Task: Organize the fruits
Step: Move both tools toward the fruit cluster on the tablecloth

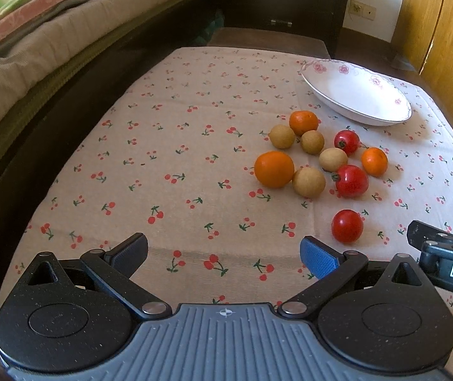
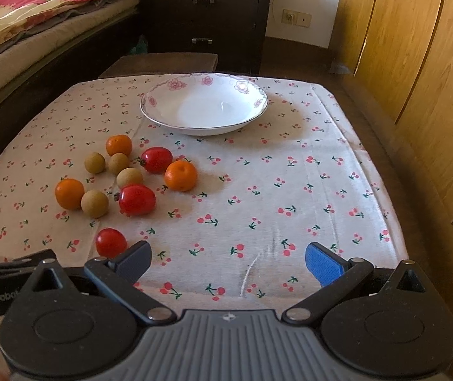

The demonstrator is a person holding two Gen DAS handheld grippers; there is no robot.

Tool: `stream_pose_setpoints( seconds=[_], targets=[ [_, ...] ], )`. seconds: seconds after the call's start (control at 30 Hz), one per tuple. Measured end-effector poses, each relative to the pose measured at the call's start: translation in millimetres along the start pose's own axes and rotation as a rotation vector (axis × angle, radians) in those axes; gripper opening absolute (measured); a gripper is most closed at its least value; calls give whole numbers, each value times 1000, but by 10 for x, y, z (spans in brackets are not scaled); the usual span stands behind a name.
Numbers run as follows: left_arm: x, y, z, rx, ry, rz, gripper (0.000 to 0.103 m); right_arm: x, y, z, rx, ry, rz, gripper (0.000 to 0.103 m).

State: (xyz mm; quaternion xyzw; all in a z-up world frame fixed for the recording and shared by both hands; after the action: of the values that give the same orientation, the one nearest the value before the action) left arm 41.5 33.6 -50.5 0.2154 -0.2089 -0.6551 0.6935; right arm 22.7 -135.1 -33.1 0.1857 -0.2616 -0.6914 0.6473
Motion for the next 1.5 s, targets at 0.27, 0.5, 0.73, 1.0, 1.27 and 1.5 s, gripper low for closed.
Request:
stream_pose_setpoints(
  seconds=[0.27,0.5,0.73,1.0,1.27,1.5],
  targets=[
    [-35,24,-13,1,7,9,103,-86,51,-34,5,22,11,103],
    [-60,32,-24,1,7,13,103,-111,89,-46,8,41,2,103],
    [-125,34,-57,-8,14,25,103,-180,108,-66,5,62,12,103],
    [-164,37,-70,-12,13,32,103,-219,118,-94,-4,74,13,102],
    [-177,52,-79,-11,15,36,103,-229,104,-118,-15,70,17,100],
    [-194,57,-84,-13,16,44,103,-227,86,-135,-25,64,25,100]
  ],
)
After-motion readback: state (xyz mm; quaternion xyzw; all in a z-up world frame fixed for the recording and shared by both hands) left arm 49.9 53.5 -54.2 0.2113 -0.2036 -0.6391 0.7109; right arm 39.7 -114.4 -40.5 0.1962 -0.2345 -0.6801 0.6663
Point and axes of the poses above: each gripper's, at about its wrist camera, not at the fingertips, and z roughly against the way its jaws point, x to its right, y to its top, the point moved 5 cm from there along -z, roughly the way its jaws point, and after that the axes turned 3 degrees about z, right-handed, at the moved point
